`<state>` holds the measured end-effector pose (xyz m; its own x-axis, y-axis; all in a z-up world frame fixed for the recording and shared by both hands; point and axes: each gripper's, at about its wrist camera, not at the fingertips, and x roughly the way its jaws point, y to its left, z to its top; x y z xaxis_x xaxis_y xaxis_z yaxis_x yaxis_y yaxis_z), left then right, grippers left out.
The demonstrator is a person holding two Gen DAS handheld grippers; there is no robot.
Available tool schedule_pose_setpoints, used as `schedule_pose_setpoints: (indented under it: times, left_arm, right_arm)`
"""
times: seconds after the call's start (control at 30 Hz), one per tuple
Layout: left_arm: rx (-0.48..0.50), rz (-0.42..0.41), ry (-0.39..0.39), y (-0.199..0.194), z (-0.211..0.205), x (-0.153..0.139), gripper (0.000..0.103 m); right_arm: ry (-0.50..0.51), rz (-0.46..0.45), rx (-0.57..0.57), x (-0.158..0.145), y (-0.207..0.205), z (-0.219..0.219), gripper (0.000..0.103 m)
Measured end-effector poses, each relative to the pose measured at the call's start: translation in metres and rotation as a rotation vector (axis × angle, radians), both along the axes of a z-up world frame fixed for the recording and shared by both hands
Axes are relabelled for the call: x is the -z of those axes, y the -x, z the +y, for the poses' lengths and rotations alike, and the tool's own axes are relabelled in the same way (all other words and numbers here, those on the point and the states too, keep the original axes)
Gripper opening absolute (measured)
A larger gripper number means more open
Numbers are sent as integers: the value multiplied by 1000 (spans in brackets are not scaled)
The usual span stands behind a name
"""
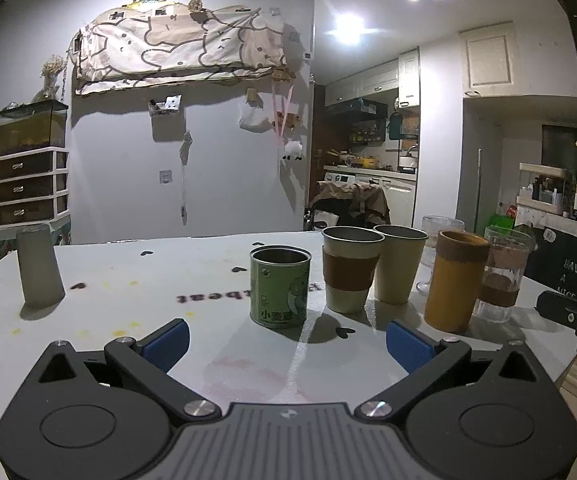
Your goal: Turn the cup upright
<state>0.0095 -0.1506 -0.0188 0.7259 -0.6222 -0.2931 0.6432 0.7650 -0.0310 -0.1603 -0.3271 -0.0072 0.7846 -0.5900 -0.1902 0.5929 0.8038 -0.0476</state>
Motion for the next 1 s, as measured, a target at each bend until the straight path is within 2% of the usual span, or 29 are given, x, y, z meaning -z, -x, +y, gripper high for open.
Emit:
schedule_pose_setpoints:
  times: [1.0]
  left_arm:
    - [4, -12, -6, 4, 1, -3, 103]
  right_arm:
    - [-7, -8, 9, -3, 2, 1, 103]
